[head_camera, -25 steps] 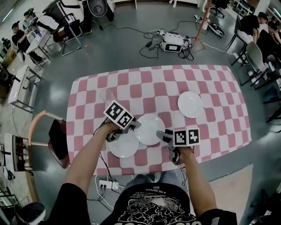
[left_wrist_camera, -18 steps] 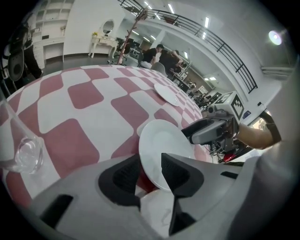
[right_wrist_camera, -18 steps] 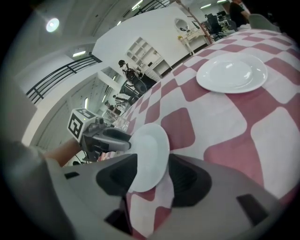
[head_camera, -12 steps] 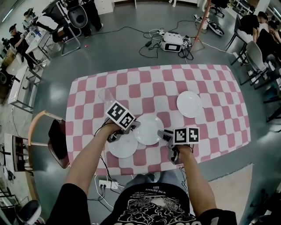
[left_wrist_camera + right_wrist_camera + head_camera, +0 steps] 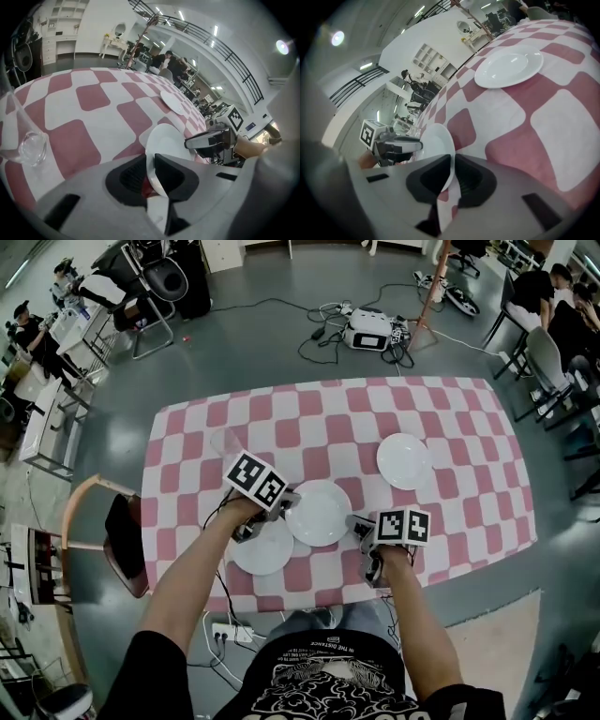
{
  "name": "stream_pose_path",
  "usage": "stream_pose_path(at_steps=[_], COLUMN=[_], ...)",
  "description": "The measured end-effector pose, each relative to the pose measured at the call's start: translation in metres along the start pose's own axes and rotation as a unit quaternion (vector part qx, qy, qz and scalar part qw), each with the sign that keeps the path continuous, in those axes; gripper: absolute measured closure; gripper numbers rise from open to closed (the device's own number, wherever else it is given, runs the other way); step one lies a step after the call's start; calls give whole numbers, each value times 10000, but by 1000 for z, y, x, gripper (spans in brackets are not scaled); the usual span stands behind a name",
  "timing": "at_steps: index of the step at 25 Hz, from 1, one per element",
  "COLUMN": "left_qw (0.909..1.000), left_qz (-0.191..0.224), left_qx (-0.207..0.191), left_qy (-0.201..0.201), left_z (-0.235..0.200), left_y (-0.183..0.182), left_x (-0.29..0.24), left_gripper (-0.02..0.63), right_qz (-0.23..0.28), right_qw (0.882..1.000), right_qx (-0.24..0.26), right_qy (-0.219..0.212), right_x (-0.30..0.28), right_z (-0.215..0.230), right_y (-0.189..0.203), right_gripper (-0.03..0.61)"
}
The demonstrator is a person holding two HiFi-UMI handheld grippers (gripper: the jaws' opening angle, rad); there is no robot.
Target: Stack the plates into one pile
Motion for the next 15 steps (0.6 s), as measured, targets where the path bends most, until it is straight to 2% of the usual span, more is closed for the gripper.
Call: stream_pose_path(at_steps=[11, 15], left_qw=[9997, 9992], left_qz=[174, 315], left_qx=[46, 140], left_qy=[-142, -223], left_z=[7, 9], left_y=[-5, -7], left_x=[10, 18], left_gripper=[557, 557], right_qz=[-6, -50], right_qw=[9999, 9995], right_qx=[13, 154], right_qy=[-166, -264], right_x=[7, 9], right_z=[-8, -14], right_y=[-8, -15], right_gripper=[545, 545])
Point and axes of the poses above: the fingertips, and each gripper's own axes: x backward along the fingers, z to its right, y out of its underside, the point moved 2 cm from there along x, backward along the fingers, and after that the axes turned 8 degrees about z, right-handed, at the moved point
